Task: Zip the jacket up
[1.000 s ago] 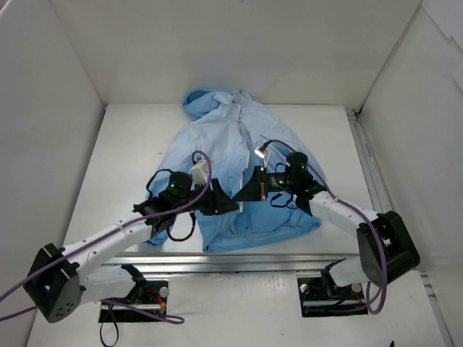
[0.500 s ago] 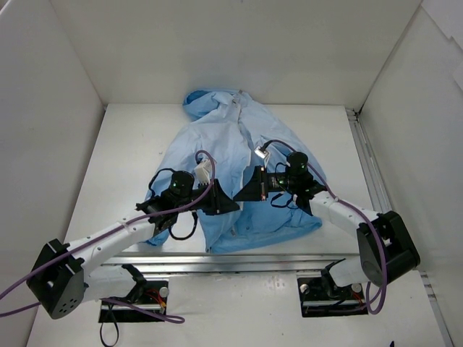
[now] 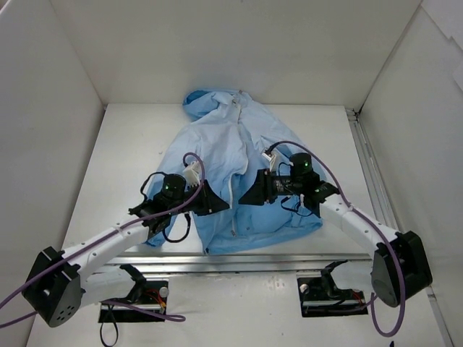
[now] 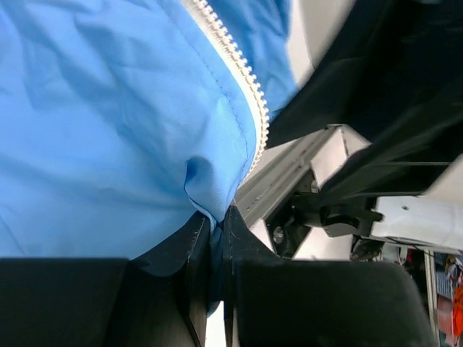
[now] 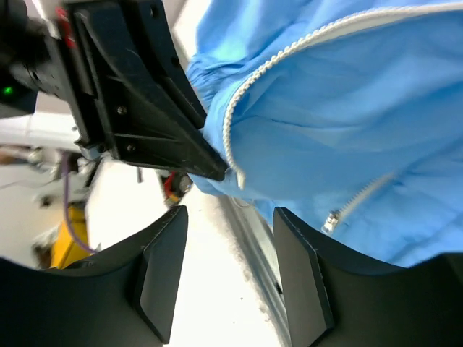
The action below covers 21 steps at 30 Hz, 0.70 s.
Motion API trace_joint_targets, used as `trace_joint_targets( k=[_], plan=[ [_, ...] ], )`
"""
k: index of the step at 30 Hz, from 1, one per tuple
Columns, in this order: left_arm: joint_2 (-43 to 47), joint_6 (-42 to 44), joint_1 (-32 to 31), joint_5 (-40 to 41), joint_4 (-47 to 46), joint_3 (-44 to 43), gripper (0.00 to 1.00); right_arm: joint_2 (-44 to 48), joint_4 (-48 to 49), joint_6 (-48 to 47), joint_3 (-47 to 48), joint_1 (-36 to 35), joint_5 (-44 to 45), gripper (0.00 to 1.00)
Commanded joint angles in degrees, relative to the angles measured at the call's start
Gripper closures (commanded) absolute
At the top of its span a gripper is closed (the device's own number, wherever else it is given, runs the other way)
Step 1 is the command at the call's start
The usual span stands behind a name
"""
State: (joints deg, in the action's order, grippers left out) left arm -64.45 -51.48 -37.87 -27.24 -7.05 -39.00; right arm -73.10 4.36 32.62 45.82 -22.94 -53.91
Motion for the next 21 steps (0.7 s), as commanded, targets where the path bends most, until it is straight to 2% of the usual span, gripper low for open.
trace_joint_targets(
  k=[1,5,6,8,11,14,21],
  plan=[
    [1.95,-1.6,0.34,3.94,-0.7,2.25,1.0,5.77,-9.33,-5.27,3.22,0.26,9.24,0.53],
    [5.55,-3.18,0.87,9.65,3.09,4.63,1.0,6.57,-18.76,-7.75,3.48,-2.63,21.96,0.62],
    [8.69,-2.75,0.87,15.15,8.75,4.29,1.0,6.48,-22.08,-5.92,2.27,-6.47,27.23,0.65],
    [9.42,-2.48,0.87,16.42,10.29,3.85,1.0,6.39,-22.64,-5.03,1.47,-7.37,30.67,0.65],
    [11.8,-2.04,0.87,20.64,12.41,3.85,1.0,4.64,-22.91,-1.34,-1.07,-9.58,32.2,0.65],
    [12.33,-2.22,0.87,21.27,13.38,4.11,1.0,3.06,-21.94,1.82,-2.93,-11.16,33.43,0.64],
    [14.78,-4.15,0.87,22.93,15.22,6.57,1.0,-2.48,-19.57,5.52,-1.97,-14.32,36.59,0.54]
  ],
)
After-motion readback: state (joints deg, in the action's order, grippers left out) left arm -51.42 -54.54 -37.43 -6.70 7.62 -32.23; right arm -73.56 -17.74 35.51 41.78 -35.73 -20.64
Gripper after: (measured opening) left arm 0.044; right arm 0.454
